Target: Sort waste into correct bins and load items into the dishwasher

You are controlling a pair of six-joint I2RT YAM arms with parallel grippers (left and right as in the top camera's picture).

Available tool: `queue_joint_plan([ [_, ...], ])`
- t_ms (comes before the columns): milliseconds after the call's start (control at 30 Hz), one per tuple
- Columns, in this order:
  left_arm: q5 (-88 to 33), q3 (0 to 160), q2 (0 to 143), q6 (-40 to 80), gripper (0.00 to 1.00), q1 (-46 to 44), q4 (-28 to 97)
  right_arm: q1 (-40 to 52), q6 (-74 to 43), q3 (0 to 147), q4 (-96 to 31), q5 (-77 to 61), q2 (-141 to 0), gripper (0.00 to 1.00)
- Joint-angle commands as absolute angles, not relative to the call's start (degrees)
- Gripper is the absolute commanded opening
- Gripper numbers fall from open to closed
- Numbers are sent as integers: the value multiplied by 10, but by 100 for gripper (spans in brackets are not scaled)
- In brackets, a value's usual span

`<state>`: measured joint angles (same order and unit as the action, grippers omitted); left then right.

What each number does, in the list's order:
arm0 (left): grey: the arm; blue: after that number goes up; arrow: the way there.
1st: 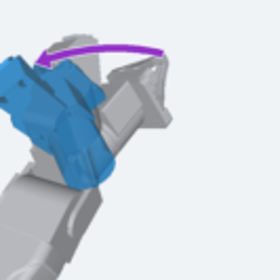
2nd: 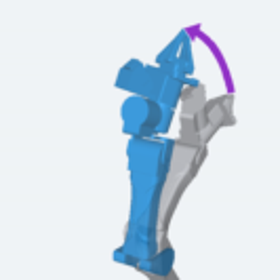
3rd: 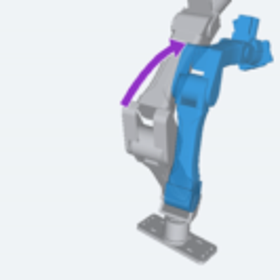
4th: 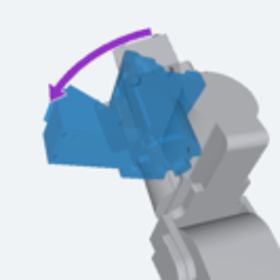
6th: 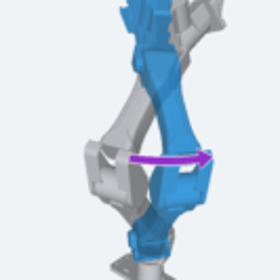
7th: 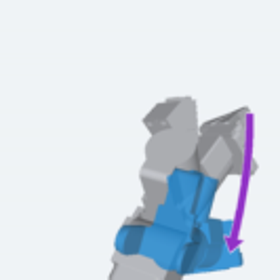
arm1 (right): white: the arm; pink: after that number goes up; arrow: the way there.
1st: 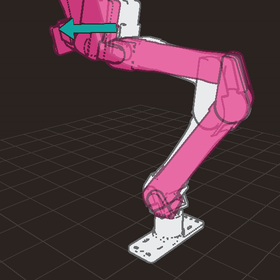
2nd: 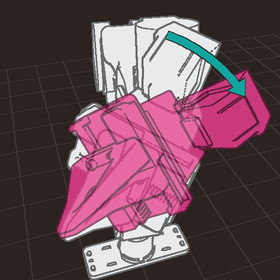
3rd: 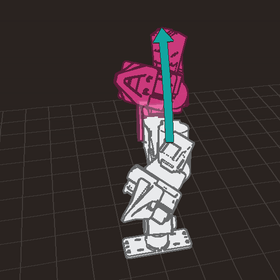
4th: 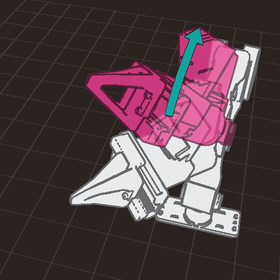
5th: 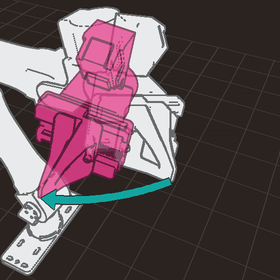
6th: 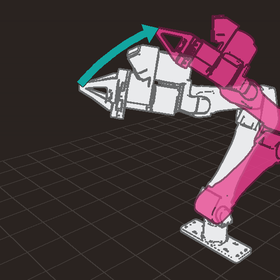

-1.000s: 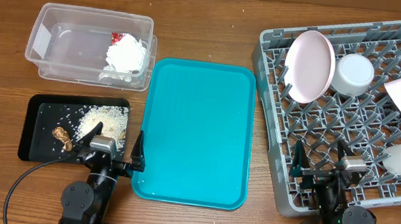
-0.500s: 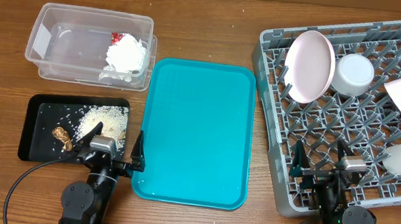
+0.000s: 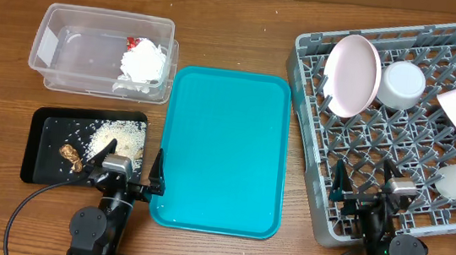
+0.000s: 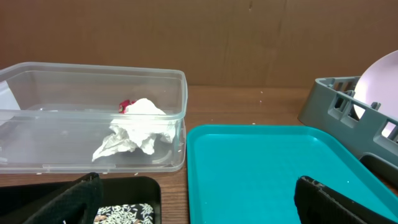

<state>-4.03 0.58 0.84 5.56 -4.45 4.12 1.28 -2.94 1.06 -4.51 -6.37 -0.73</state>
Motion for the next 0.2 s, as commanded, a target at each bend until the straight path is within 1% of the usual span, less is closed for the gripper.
queue_joint_plan([
  [0, -34, 3, 3, 51, 100, -40, 42, 17, -28, 5, -43, -58, -2, 100],
  [167, -34, 3, 3, 51, 100, -40, 42, 17, -28, 5, -43, -58, -2, 100],
])
